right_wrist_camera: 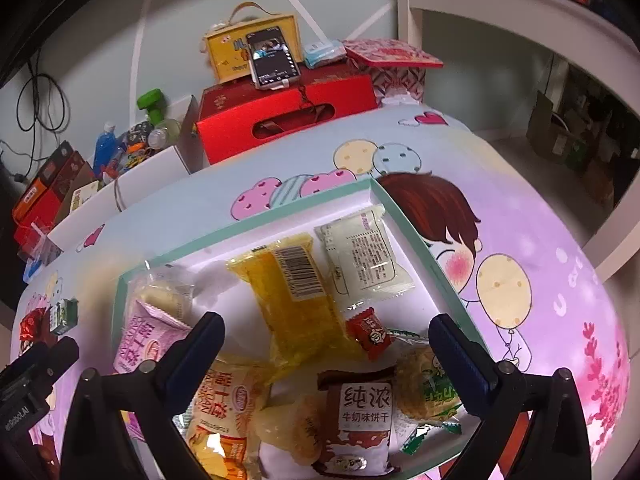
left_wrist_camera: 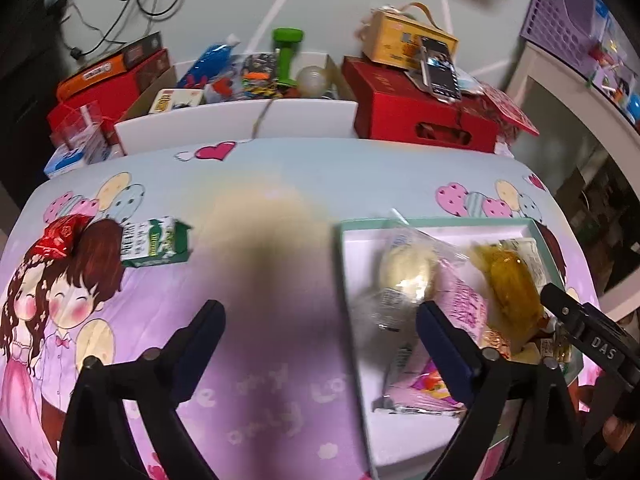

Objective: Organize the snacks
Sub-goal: 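Move both open tools back over the remaining snacks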

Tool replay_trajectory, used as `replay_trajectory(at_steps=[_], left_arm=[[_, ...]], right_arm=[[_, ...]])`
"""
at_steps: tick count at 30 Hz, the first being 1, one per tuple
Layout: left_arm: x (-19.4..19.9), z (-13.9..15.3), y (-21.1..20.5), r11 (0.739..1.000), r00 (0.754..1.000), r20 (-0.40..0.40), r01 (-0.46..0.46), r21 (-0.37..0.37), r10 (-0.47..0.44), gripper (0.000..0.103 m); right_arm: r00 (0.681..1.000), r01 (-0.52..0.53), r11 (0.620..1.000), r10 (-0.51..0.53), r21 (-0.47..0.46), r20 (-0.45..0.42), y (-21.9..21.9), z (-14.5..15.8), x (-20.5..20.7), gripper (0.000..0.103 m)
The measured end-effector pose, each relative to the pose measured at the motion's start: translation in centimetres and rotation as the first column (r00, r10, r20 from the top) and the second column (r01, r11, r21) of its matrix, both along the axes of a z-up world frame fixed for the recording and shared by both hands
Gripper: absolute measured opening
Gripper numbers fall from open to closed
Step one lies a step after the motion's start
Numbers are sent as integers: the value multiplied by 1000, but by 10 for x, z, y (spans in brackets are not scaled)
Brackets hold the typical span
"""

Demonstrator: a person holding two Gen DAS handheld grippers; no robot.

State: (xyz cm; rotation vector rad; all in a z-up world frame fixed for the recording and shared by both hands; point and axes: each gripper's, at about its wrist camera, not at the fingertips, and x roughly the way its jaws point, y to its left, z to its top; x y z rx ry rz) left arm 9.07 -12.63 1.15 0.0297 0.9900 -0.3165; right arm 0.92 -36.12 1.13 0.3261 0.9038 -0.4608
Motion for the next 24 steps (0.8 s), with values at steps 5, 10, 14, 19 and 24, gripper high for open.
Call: replay_trajectory(at_steps=[5, 10, 14, 19, 24], left_arm=[[3, -1, 21, 999, 999, 2, -36, 0, 36, 97], [7, -5, 46, 997, 997, -4, -82, 12, 82, 97], [10, -9, 66, 990, 995, -4, -97, 98, 98, 97], [16, -13, 102, 980, 986, -23, -164, 115, 168, 97], [19, -13, 135, 970, 973, -39, -225, 87, 229, 97]], right_arm=[[1000, 3, 1000, -3, 18, 16, 10, 6, 1, 103], [999, -42, 999, 42, 0, 22, 30, 11, 8, 103], [995, -93, 996, 93, 7, 40, 51, 15, 14, 103], [984, -169, 986, 168, 15, 56, 81, 17, 22, 103], [969, -238, 971, 238, -9, 60, 115, 19, 31, 103]])
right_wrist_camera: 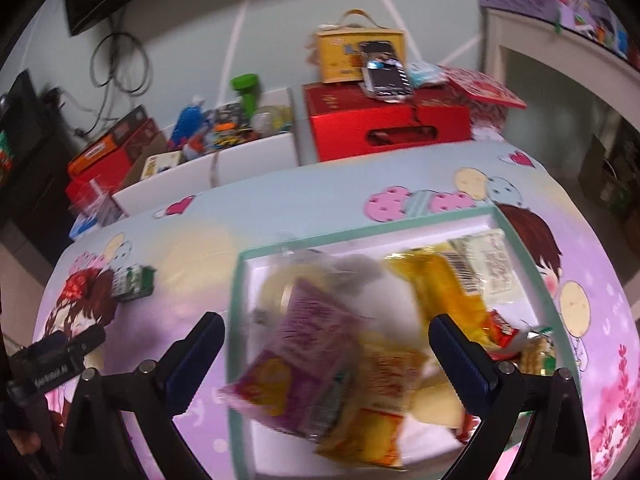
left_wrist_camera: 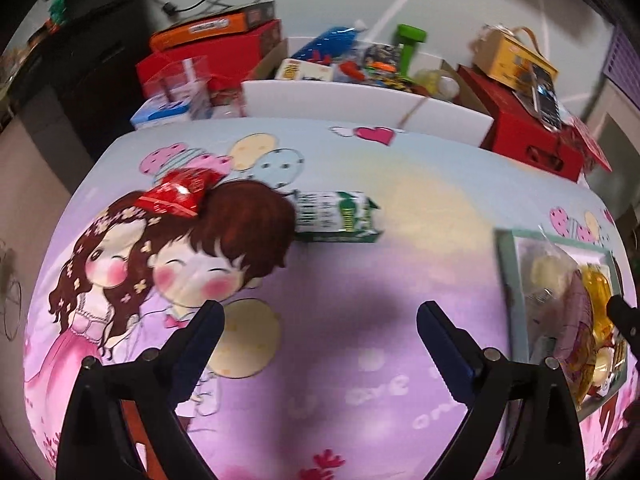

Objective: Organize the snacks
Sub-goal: 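Move both open tools back over the remaining snacks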

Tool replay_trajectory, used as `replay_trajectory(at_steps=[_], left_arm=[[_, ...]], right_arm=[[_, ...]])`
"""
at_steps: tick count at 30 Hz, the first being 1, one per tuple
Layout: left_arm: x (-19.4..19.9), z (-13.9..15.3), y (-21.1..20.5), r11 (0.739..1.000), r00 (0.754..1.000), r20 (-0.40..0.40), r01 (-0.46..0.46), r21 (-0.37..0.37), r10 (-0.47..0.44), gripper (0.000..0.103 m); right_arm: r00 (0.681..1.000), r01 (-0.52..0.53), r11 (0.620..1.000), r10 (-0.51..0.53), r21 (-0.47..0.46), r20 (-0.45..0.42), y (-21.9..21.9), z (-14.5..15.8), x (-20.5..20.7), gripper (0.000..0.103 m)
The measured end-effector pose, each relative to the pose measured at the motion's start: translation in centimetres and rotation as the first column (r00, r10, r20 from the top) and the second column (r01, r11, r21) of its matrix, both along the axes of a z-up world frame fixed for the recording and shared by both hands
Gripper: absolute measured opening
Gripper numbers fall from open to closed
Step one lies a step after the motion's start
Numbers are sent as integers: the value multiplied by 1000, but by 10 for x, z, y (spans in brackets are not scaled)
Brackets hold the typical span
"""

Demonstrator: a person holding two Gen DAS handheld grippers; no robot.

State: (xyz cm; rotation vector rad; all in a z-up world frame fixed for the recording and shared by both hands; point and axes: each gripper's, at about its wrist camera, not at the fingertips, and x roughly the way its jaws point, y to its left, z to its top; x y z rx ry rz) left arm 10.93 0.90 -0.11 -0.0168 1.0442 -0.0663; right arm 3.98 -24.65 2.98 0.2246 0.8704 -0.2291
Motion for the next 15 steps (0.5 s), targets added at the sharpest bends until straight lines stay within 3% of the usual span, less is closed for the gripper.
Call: replay_trajectory(at_steps=[15], left_arm=[[-1, 2, 62, 993, 994, -5, -112, 26, 112, 97]], right_arm=[[981, -192, 981, 193, 12, -27, 78, -18, 18, 103]])
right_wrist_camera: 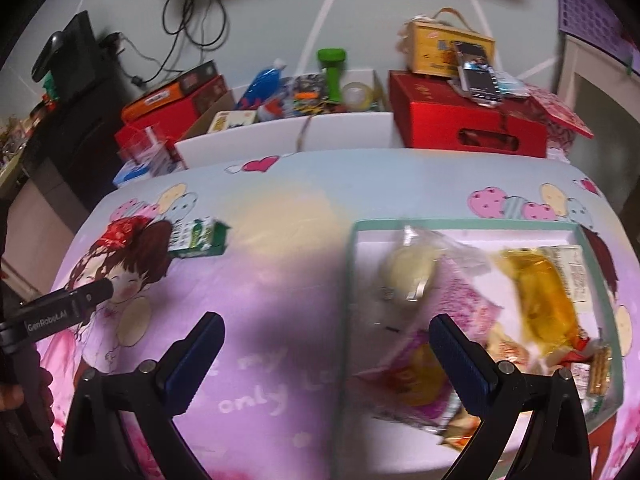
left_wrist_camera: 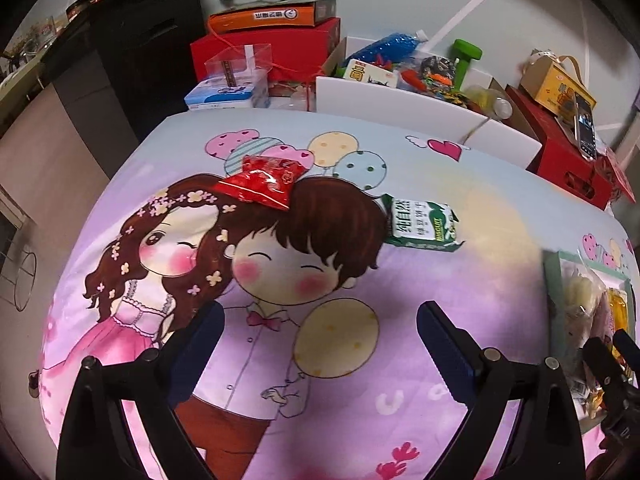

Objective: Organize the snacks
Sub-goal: 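Move both open tools back over the remaining snacks, then grasp the red candy bag with the left tool while the right grasps the green BISCUIT pack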

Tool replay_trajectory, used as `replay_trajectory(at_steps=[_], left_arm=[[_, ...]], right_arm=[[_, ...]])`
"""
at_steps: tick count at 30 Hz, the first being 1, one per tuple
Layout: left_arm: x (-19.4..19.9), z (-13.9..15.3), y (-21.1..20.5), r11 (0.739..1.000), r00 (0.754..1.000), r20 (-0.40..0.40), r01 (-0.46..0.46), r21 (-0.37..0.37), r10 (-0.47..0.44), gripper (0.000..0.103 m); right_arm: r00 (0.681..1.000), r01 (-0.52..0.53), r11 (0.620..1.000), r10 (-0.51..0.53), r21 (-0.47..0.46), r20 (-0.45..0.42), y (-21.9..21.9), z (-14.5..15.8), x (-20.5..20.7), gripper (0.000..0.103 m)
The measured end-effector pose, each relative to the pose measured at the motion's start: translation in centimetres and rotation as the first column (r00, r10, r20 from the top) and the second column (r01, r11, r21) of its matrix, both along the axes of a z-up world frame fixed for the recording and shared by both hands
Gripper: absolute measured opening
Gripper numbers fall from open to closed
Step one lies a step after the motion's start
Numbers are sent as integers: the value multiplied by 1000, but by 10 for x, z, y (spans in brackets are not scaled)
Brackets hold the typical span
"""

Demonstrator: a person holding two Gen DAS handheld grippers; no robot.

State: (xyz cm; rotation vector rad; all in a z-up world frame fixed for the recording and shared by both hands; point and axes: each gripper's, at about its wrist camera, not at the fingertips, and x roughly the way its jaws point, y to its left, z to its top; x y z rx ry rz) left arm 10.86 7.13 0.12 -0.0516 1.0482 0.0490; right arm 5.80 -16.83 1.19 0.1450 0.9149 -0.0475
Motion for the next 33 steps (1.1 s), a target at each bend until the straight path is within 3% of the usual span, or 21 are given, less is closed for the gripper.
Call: replay_trajectory(at_steps=[9, 28, 33], left_arm=[[7, -4, 22, 999, 999, -20, -29, 37, 29, 97], [19, -33, 74, 995, 992, -89, -92, -45, 88, 97], [25, -37, 89, 985, 989, -91, -130, -115, 120, 97]], right_arm=[[998, -58, 998, 58, 24, -9, 27, -13, 9, 103], [993, -112, 994, 112, 5, -46, 57, -40, 26, 103], [989, -138, 990, 139, 31, -42, 65, -43, 30, 103]])
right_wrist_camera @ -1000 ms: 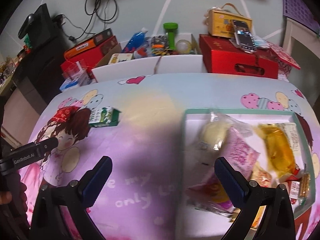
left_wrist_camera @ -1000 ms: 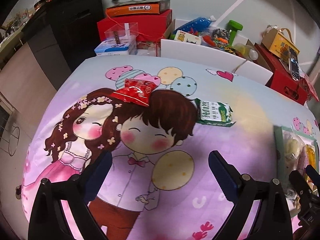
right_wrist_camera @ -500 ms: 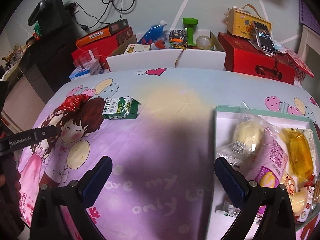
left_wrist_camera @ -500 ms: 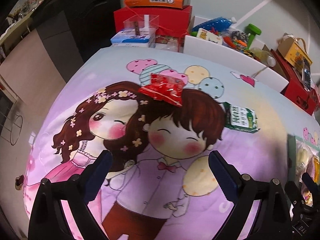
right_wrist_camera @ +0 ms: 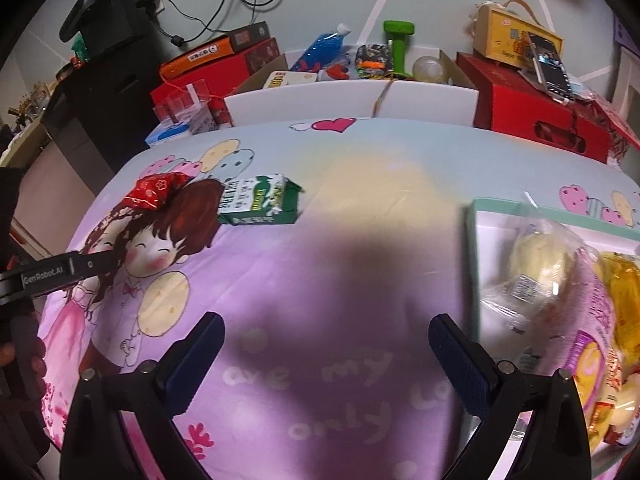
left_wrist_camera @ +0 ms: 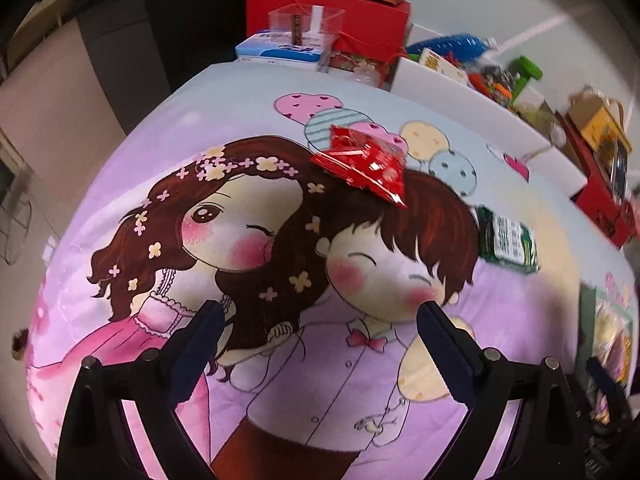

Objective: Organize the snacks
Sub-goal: 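Grasp the red candy bag with the left tool while the right grasps the green BISCUIT pack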

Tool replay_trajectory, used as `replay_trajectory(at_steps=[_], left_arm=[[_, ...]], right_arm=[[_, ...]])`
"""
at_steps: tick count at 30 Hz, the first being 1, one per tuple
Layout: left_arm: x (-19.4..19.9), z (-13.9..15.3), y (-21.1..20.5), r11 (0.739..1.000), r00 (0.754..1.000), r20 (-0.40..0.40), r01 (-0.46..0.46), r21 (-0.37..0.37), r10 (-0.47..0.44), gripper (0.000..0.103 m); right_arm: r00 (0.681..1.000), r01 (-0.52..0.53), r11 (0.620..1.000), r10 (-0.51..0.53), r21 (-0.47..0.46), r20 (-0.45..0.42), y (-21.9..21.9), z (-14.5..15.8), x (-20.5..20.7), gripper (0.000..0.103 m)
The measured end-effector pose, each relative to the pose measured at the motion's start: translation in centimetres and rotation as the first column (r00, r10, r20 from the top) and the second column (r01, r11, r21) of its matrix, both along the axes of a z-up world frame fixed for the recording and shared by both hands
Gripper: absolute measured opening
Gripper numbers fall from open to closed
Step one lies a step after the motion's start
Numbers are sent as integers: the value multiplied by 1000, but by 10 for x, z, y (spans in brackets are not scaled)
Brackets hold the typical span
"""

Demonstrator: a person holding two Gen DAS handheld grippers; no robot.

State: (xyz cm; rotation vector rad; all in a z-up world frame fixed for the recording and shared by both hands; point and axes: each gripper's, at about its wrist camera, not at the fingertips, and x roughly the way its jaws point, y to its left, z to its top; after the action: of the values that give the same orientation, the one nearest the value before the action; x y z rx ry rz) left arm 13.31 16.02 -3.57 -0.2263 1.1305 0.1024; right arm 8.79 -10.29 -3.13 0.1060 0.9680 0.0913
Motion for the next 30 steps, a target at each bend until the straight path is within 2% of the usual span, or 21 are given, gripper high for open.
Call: replay_trajectory(at_steps=[2, 7, 12, 16, 20, 24, 28, 30], left_arm=[[4, 0, 4, 1000, 1000, 18, -1, -21, 1, 97], [26, -2, 6, 997, 997, 37, 72, -12, -71, 97], [53, 10, 1, 990, 989, 57, 131, 50, -134, 97], [75, 10, -4, 984, 983, 57, 175, 24, -176, 97], [93, 4, -11, 982, 981, 46, 184, 31, -186, 97], [107, -5, -18, 980, 979, 45, 198, 26, -199, 95], [114, -14, -24, 974, 974, 38, 223, 49, -225, 90], [116, -19, -24, 973, 973, 33, 226, 53, -228, 82]], right_arm=[[1000, -3, 1000, 3, 1, -3, 4, -1, 5, 103], [1000, 1, 1000, 0, 31, -9, 12, -1, 28, 103], [999, -24, 999, 25, 31, -29, 24, -5, 56, 103], [998, -54, 998, 55, 30, -41, 31, -6, 74, 103], [997, -75, 997, 75, 22, -33, 38, -3, 90, 103], [994, -98, 995, 98, 6, -53, 48, -12, 104, 97], [991, -114, 993, 115, 11, -67, 55, -21, 112, 91], [989, -130, 991, 130, -3, -67, 62, -24, 117, 90]])
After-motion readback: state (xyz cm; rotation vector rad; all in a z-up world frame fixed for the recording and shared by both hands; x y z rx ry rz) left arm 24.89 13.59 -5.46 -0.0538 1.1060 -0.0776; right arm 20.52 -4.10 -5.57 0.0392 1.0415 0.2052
